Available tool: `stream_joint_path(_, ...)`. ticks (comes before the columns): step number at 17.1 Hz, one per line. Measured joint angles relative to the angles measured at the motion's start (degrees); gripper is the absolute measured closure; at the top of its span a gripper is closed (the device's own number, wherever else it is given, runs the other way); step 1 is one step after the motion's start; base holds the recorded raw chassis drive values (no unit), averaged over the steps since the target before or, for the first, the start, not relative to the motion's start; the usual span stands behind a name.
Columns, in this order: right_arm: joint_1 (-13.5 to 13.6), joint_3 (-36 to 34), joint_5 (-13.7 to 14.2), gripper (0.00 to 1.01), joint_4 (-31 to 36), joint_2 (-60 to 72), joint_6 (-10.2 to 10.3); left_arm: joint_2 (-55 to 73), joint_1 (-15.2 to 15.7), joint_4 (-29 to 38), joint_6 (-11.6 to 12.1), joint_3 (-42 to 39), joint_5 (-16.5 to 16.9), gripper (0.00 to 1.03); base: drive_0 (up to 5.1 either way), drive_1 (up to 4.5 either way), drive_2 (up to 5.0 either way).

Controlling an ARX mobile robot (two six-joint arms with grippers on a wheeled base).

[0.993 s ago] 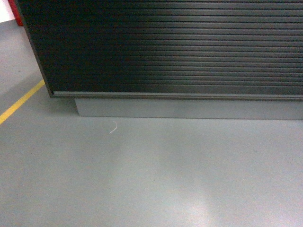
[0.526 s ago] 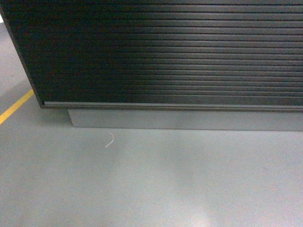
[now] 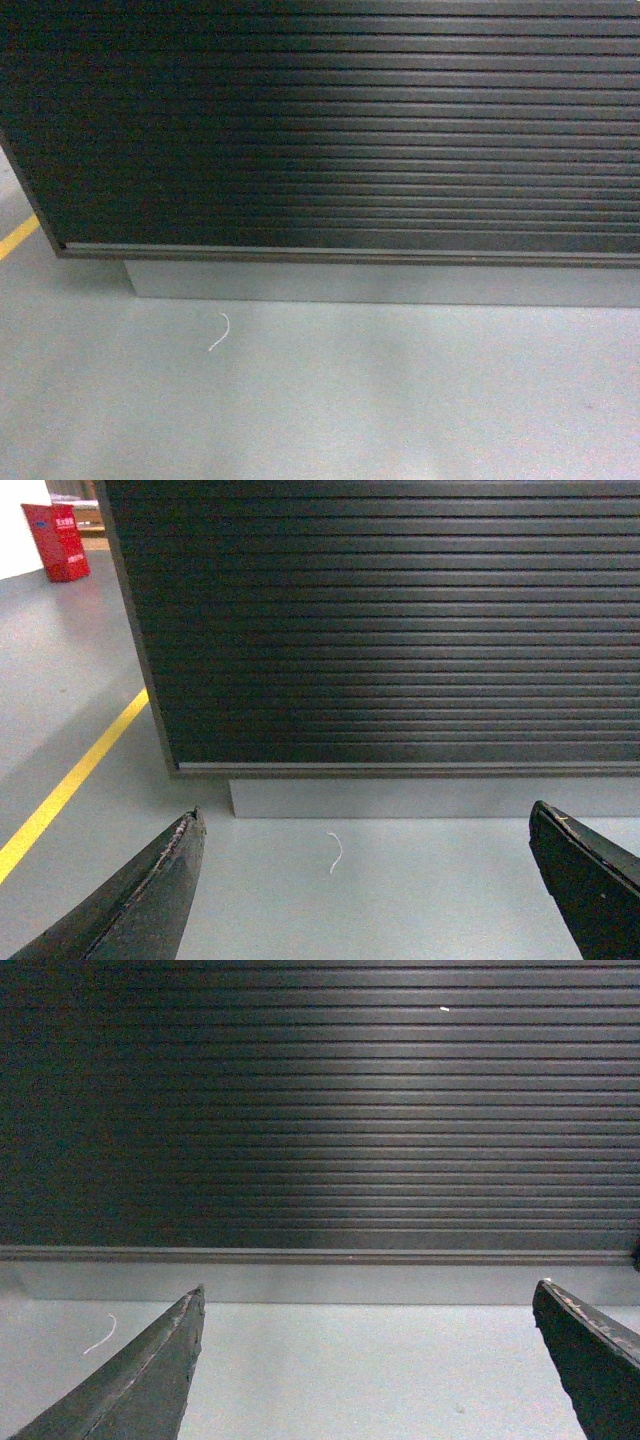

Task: Place dark red mango on scale at checkout

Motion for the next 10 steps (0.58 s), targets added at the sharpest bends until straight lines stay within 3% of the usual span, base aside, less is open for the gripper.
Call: stream_joint_path(10,0.0,0.0,0.0,0.03,0.2,0.0,0.0,0.0,0.0,0.0,0.0,0.0,0.0,0.05,0.0,2.86,-2.9)
